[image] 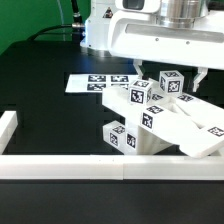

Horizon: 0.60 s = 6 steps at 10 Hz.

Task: Assemble chair

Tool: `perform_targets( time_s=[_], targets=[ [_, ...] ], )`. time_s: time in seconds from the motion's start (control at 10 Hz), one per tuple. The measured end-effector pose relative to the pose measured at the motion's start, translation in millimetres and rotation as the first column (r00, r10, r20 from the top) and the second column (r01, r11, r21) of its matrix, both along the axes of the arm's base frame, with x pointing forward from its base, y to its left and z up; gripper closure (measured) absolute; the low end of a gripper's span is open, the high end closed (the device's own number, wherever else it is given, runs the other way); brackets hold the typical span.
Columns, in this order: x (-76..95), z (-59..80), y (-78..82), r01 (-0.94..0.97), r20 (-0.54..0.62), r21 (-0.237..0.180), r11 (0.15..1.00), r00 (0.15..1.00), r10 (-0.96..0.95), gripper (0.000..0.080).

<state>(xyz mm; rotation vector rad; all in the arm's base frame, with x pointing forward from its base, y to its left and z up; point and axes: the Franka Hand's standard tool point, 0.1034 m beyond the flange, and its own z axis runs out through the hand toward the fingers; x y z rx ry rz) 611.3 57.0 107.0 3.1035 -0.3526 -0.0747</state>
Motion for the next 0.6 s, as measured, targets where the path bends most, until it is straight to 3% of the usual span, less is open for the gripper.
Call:
perform_targets(
  time_s=[0.4, 0.5, 0.6],
  targets=[
    [0.1, 0.0, -0.8, -0.141, -0.001, 0.007, 0.99, 0.99, 0.141, 0.0179],
    [0.1, 0.0, -0.9, -0.141, -0.001, 0.007, 0.99, 0.99, 0.141, 0.0381],
    [0.1, 0.0, -1.0, -0.141, -0.001, 0.007, 0.99, 0.99, 0.141, 0.0381]
  ],
)
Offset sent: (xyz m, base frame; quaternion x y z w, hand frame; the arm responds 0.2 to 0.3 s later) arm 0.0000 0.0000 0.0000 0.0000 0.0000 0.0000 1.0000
